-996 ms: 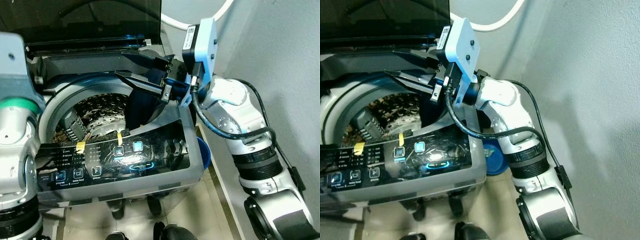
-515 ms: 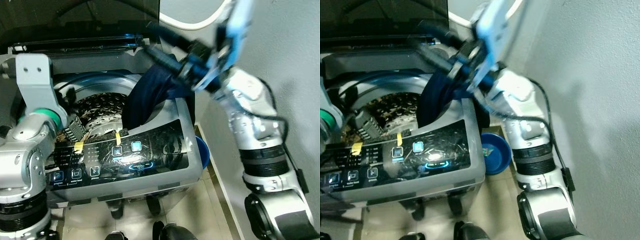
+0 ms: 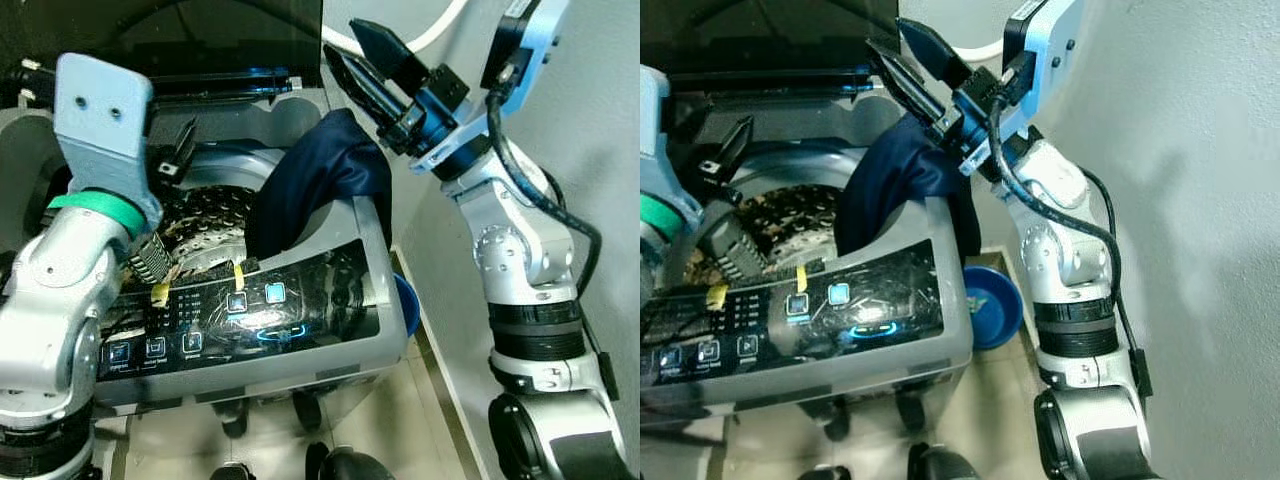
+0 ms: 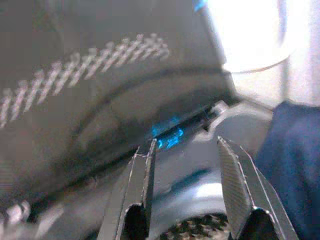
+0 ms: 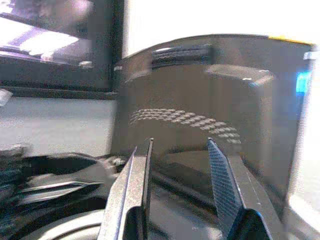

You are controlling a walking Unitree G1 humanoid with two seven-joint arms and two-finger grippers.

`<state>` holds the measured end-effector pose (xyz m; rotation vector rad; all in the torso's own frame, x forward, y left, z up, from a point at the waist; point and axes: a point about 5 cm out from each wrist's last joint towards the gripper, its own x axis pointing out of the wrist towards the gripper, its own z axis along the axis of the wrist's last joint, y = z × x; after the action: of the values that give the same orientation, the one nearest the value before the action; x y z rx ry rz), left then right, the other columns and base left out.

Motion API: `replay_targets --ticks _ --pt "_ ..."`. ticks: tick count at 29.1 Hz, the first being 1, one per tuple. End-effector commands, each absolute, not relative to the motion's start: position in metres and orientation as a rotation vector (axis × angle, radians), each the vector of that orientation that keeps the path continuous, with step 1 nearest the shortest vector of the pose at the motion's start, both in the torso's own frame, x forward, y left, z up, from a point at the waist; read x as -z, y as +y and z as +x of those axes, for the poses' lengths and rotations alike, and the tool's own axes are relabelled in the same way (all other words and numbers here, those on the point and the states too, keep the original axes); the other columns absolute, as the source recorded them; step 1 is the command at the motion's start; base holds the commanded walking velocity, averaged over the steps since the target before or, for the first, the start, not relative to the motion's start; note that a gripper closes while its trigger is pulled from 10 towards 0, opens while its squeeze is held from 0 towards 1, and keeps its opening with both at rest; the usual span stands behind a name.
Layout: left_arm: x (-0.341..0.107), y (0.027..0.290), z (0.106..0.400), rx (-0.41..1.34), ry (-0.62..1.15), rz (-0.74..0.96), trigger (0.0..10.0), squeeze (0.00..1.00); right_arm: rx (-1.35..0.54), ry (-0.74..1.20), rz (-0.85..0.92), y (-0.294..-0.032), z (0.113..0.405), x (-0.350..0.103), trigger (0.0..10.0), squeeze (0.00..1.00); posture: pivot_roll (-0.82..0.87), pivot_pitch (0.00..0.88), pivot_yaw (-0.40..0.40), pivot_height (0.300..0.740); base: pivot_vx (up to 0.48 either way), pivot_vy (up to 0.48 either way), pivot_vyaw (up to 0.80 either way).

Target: Clothes washing

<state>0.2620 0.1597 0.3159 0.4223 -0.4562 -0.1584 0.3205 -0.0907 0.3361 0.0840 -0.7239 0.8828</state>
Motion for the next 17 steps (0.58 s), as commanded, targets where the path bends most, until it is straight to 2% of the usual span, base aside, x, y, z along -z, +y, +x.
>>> replay_targets --ticks 1,3,4,6,7,8,11,13,14,15,17 --pt "-0.317 0.155 0.257 0.18 -0.494 0.455 10.0 0.0 -0.859 -0.72 0.085 -0.093 0.322 -0.332 10.0 0.0 0.09 0.105 0.024 0.74 0.0 0.0 0.0" --pt "-0.331 0.136 0.251 0.13 -0.75 0.687 10.0 0.0 -0.631 -0.685 0.093 -0.099 0.33 -0.319 10.0 0.0 0.08 0.107 0.028 0.74 0.0 0.0 0.0" --pt "-0.331 0.136 0.251 0.13 -0.75 0.687 10.0 0.0 -0.631 -0.685 0.093 -0.099 0.33 -0.319 10.0 0.0 0.08 0.107 0.028 0.74 0.0 0.0 0.0" --pt "-0.335 0.131 0.247 0.069 -0.874 0.768 10.0 0.0 -0.473 -0.669 0.1 -0.108 0.332 -0.309 10.0 0.0 0.08 0.112 0.028 0.74 0.0 0.0 0.0" --pt "-0.335 0.131 0.247 0.069 -0.874 0.768 10.0 0.0 -0.473 -0.669 0.1 -0.108 0.332 -0.309 10.0 0.0 0.08 0.112 0.028 0.74 0.0 0.0 0.0" --pt "-0.333 0.132 0.248 0.048 -0.857 0.727 10.0 0.0 -0.41 -0.665 0.112 -0.114 0.332 -0.305 10.0 0.0 0.08 0.114 0.028 0.74 0.0 0.0 0.0" --pt "-0.331 0.133 0.248 0.04 -0.835 0.693 10.0 0.0 -0.373 -0.662 0.12 -0.118 0.332 -0.303 10.0 0.0 0.08 0.114 0.028 0.74 0.0 0.0 0.0" --pt "-0.324 0.139 0.255 0.077 -0.685 0.437 10.0 0.0 -0.323 -0.656 0.112 -0.123 0.333 -0.299 10.0 0.0 0.08 0.117 0.019 0.74 0.0 0.0 0.0" --pt "-0.324 0.139 0.255 0.077 -0.685 0.437 10.0 0.0 -0.323 -0.656 0.112 -0.123 0.333 -0.299 10.0 0.0 0.08 0.117 0.019 0.74 0.0 0.0 0.0" --pt "-0.322 0.14 0.256 0.089 -0.652 0.353 10.0 0.0 -0.313 -0.654 0.108 -0.124 0.333 -0.298 10.0 0.0 0.08 0.117 0.018 0.74 0.0 0.0 0.0" --pt "-0.324 0.139 0.256 0.101 -0.67 0.361 10.0 0.0 -0.304 -0.652 0.103 -0.124 0.333 -0.297 10.0 0.0 0.08 0.117 0.016 0.74 0.0 0.0 0.0"
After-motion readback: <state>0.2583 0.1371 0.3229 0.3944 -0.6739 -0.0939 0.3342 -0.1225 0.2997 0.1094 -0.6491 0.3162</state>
